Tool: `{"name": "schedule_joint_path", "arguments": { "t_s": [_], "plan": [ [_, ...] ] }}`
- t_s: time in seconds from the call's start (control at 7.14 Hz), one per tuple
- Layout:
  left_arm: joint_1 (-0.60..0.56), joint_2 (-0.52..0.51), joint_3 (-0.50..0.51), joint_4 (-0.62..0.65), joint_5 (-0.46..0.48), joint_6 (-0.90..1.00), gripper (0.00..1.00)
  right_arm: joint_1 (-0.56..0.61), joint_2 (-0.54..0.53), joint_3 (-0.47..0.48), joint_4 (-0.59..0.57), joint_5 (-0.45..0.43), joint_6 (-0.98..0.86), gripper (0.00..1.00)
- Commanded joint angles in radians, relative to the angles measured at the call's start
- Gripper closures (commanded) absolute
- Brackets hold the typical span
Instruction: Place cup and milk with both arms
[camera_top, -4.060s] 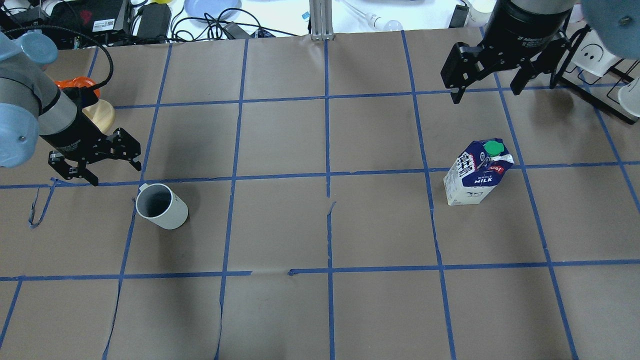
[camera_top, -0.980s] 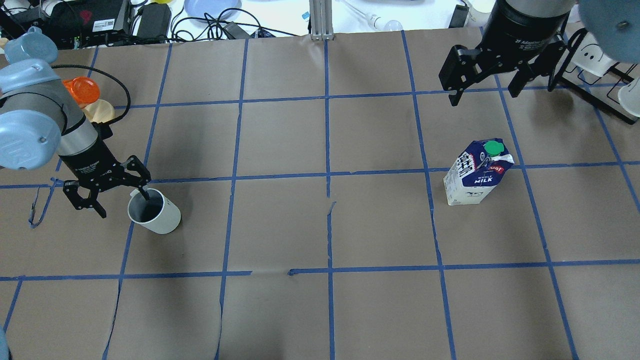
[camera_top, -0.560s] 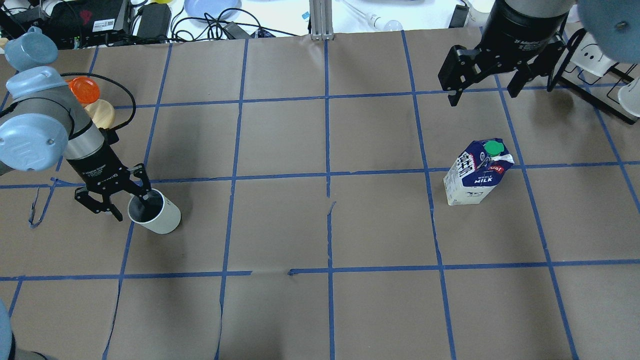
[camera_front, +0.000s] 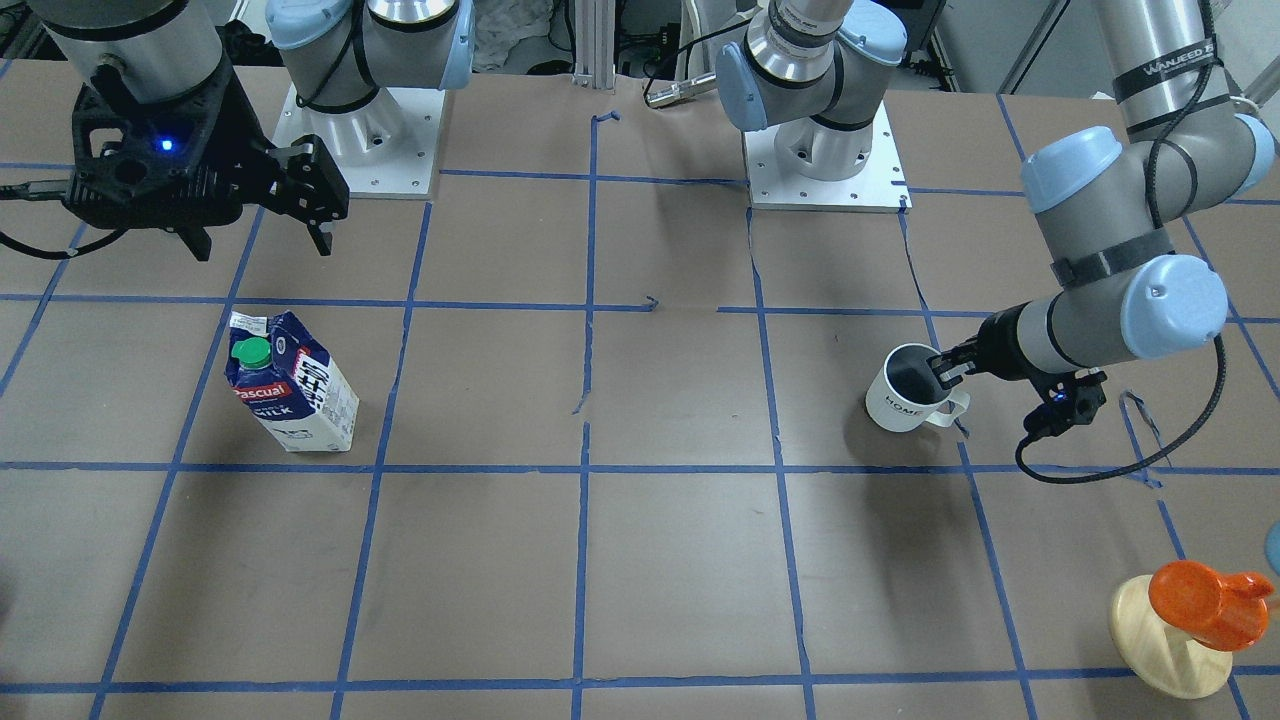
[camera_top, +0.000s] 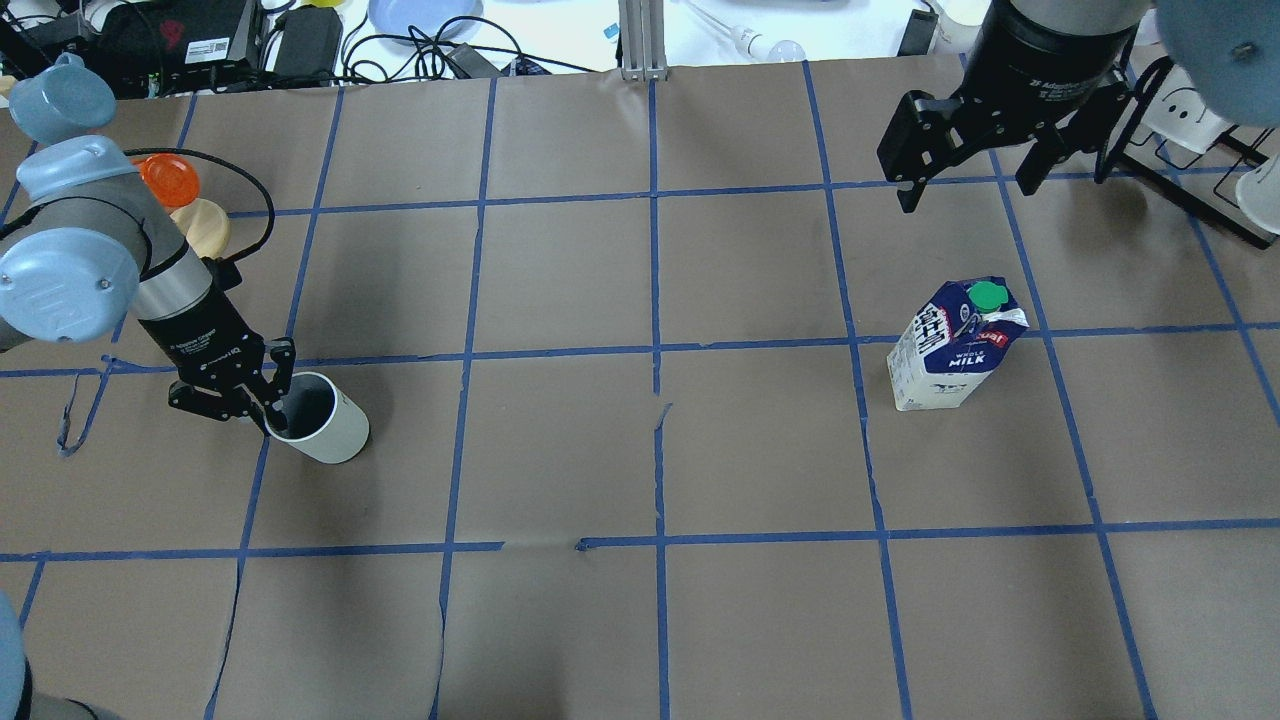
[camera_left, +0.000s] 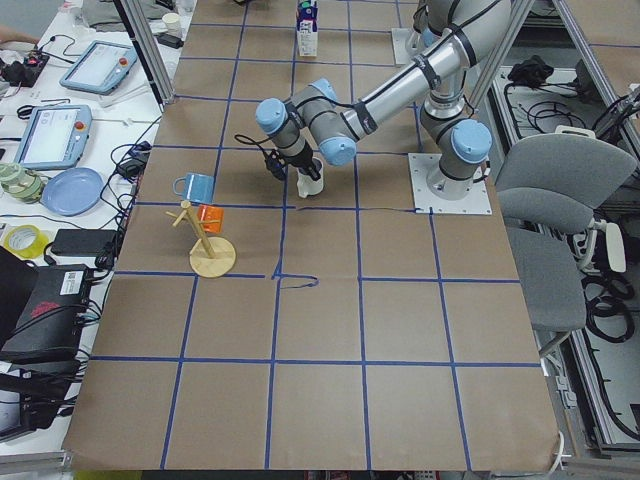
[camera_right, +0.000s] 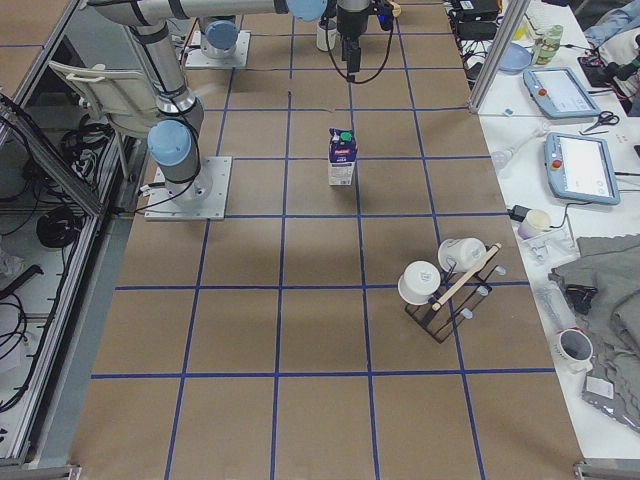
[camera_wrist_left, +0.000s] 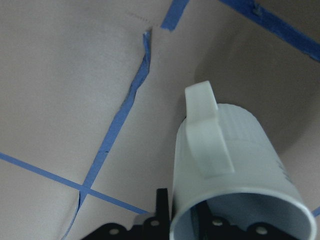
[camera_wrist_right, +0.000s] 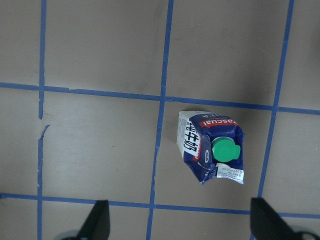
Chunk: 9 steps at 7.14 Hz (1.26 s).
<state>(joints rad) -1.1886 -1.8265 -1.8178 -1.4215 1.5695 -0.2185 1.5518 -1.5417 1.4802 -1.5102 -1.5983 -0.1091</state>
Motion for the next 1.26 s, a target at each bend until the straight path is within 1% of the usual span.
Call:
{"name": "schedule_joint_path", "arguments": {
  "t_s": [0.0, 0.14, 0.28, 0.42, 0.56, 0.7, 0.84, 0.98, 1.12],
  "plan": [
    [-0.026, -0.007, 0.114, -0.002, -0.101, -0.108, 1.0, -0.06, 0.024, 0.014, 0.001, 0.003, -0.013, 0.0],
    [-0.087, -0.014, 0.168, 0.001, -0.1, -0.202, 1.0, -0.082, 0.058, 0.069, -0.027, 0.003, -0.058, 0.0],
    [-0.155, -0.034, 0.234, 0.001, -0.103, -0.253, 1.0, -0.091, 0.064, 0.13, -0.106, 0.003, -0.085, 0.0],
    [-0.199, -0.066, 0.303, 0.0, -0.149, -0.307, 1.0, -0.099, 0.072, 0.191, -0.202, 0.003, -0.139, 0.0],
    [-0.247, -0.107, 0.357, 0.0, -0.173, -0.359, 1.0, -0.116, 0.086, 0.251, -0.281, 0.004, -0.158, 0.0],
    [-0.308, -0.146, 0.395, 0.001, -0.174, -0.451, 1.0, -0.13, 0.094, 0.305, -0.338, 0.004, -0.159, 0.03],
    [-0.366, -0.187, 0.44, 0.001, -0.174, -0.482, 1.0, -0.144, 0.094, 0.348, -0.369, 0.003, -0.162, 0.04],
    [-0.419, -0.227, 0.474, 0.003, -0.178, -0.578, 1.0, -0.154, 0.094, 0.359, -0.367, 0.003, -0.171, 0.1],
    [-0.46, -0.262, 0.507, 0.018, -0.204, -0.643, 1.0, -0.156, 0.094, 0.359, -0.357, 0.003, -0.173, 0.26]
  ]
}}
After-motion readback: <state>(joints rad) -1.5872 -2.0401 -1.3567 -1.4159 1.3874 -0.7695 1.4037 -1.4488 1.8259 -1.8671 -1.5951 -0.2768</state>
